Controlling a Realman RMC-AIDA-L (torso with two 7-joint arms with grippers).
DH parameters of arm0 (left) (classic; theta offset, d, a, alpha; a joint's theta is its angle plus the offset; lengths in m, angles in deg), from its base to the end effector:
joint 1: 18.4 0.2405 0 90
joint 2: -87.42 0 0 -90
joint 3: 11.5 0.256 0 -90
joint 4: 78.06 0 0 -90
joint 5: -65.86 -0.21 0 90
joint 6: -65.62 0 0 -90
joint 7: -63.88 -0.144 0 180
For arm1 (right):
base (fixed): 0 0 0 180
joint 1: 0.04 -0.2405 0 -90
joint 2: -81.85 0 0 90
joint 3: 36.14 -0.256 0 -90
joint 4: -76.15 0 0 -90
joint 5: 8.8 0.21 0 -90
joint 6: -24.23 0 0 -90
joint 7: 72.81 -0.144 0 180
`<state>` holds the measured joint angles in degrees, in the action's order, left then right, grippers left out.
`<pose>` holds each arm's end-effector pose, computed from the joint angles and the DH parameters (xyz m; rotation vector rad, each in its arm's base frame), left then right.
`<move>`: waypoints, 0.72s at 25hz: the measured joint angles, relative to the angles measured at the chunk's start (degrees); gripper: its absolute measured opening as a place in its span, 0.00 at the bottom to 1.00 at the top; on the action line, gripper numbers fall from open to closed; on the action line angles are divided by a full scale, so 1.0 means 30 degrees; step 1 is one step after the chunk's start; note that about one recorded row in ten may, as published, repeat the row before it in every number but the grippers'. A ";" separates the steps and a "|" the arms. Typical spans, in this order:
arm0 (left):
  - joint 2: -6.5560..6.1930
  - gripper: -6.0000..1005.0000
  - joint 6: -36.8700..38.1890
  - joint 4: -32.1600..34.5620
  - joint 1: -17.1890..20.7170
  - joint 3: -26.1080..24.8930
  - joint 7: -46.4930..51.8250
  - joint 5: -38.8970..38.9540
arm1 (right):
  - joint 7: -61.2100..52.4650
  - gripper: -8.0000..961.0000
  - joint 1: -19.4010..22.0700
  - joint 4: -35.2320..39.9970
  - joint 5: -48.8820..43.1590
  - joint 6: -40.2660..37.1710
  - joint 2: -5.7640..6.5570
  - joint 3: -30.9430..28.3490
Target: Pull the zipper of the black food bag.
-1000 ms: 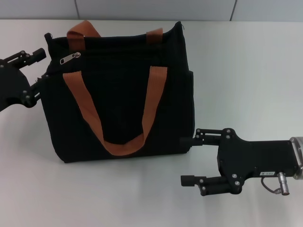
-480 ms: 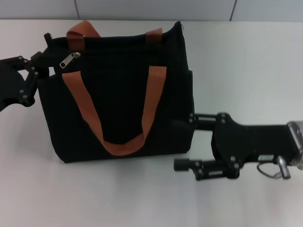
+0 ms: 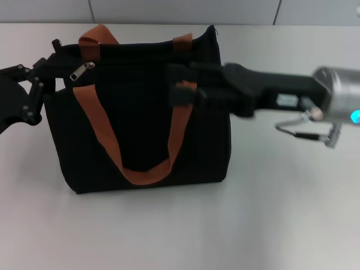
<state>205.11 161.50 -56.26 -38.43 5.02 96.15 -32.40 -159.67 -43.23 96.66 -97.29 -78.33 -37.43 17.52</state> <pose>-0.3231 0.2786 0.0434 -2.0568 -0.1198 -0.8678 0.1486 0.3267 -0.0305 2.5534 -0.6384 -1.2559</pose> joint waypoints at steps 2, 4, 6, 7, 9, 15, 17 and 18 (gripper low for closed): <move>0.0004 0.03 0.0004 -0.0002 0.0000 0.0001 -0.0003 0.0158 | -0.1695 0.79 -0.0838 0.0044 0.0016 0.0961 0.0025 0.0089; -0.0003 0.03 0.0006 -0.0019 -0.0002 0.0001 -0.0006 0.0340 | -0.3773 0.79 -0.1780 0.0184 0.0015 0.2097 0.0046 0.0156; -0.0004 0.03 0.0069 -0.0011 -0.0003 0.0001 -0.0007 0.0528 | -0.4517 0.79 -0.2052 0.0324 0.0011 0.2445 0.0052 0.0166; -0.0005 0.03 0.0162 0.0002 -0.0002 0.0001 -0.0007 0.0591 | -0.5356 0.79 -0.2311 0.0550 0.0000 0.2768 0.0056 0.0176; -0.0004 0.03 0.0319 0.0004 -0.0015 0.0001 -0.0008 0.0643 | -0.7202 0.79 -0.2827 0.1076 -0.0301 0.3413 0.0059 0.0349; 0.0027 0.03 0.0180 -0.0020 -0.0151 0.0000 -0.0008 0.0698 | -1.1125 0.79 -0.4426 0.1582 -0.1910 0.4996 0.0061 0.0729; 0.0044 0.03 0.0195 -0.0029 -0.0158 0.0001 -0.0008 0.0742 | -1.1904 0.79 -0.4878 0.1563 -0.2246 0.5180 0.0062 0.0743; 0.0050 0.03 0.0223 -0.0029 -0.0159 0.0001 -0.0009 0.0782 | -1.2238 0.79 -0.5087 0.1561 -0.2520 0.5287 0.0062 0.0753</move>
<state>205.26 162.17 -56.35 -38.91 5.03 96.13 -30.06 -196.38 -58.49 101.34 -104.85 -62.46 -37.25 19.78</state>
